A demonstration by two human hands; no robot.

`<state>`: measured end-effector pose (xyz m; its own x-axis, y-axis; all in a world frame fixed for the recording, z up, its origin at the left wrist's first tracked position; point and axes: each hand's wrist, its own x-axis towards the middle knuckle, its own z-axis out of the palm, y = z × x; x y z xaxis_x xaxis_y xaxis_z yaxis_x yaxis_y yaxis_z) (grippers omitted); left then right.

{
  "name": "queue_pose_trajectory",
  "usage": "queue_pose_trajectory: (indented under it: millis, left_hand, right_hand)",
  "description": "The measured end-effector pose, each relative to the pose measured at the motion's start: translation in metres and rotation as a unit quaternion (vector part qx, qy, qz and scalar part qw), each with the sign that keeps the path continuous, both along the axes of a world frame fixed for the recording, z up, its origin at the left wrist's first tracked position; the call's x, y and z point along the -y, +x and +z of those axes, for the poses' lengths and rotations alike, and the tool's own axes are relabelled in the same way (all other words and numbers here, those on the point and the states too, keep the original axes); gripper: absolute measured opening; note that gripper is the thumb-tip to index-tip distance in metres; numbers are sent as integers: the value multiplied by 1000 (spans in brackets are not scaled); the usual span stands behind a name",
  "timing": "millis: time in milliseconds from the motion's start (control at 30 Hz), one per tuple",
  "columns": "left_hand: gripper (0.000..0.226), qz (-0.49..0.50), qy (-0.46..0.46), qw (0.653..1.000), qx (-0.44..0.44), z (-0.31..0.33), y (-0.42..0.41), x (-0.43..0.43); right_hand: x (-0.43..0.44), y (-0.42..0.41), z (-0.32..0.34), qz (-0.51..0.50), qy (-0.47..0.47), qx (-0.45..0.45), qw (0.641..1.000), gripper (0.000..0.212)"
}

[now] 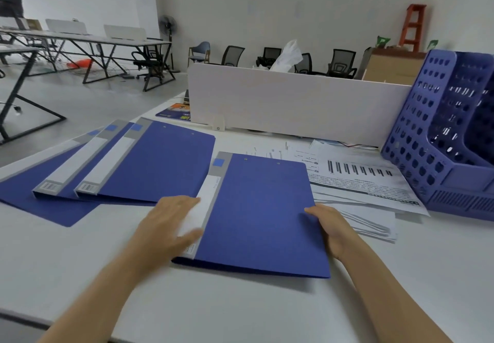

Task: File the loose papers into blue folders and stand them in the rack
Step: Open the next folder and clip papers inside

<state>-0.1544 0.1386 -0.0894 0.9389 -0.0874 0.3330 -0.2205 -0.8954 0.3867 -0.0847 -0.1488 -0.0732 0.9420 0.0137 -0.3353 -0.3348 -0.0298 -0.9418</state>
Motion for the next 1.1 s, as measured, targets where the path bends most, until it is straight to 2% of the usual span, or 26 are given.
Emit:
queue_pose_trajectory:
  millis: [67,133,333,400,467,533,633,700,767,833,900,967,1100]
  left_hand:
    - [78,-62,168,983,45,-11,0,8]
    - [74,-64,251,964,53,-19,0,16]
    - [79,-43,233,971,-18,-12,-5,19]
    - [79,-46,244,969,1,-9,-5,22]
    - [78,-54,221,974,13,-7,-6,24]
    - [81,-48,171,983,36,-4,-9,27]
    - [95,-20,-56,997,43,-8,-8,24]
    - [81,2,-176,983,46,-5,-8,24]
    - [50,36,-299,951,66,4,-9,26]
    - [33,85,-401,910,70,9,-7,24]
    - [29,97,-503,856,70,10,-3,20]
    - [39,112,-606,784,72,12,1,15]
    - [33,168,-744,643,66,16,9,4]
  right_hand:
    - [-1,-1,-1,-14,10,6,1000,15]
    - [-2,-2,-1,-18,11,12,1000,15]
    - [-4,-5,-1,-21,6,27,999,16]
    - [-4,-7,1,-14,-6,32,999,21]
    - [-4,-9,2,-19,0,23,1000,26]
    - [-2,-8,1,-20,48,12,999,36]
    - [1,-4,-2,-20,112,-4,994,49]
    - [0,-4,-4,-5,110,8,994,39]
    - [-4,-6,-5,16,83,40,996,22]
    - [-6,-8,-6,29,55,56,996,33]
    - [-7,-9,-6,38,40,70,996,44]
    - [-7,-8,-7,55,37,82,994,52]
    - [-6,-8,-8,75,31,97,992,59]
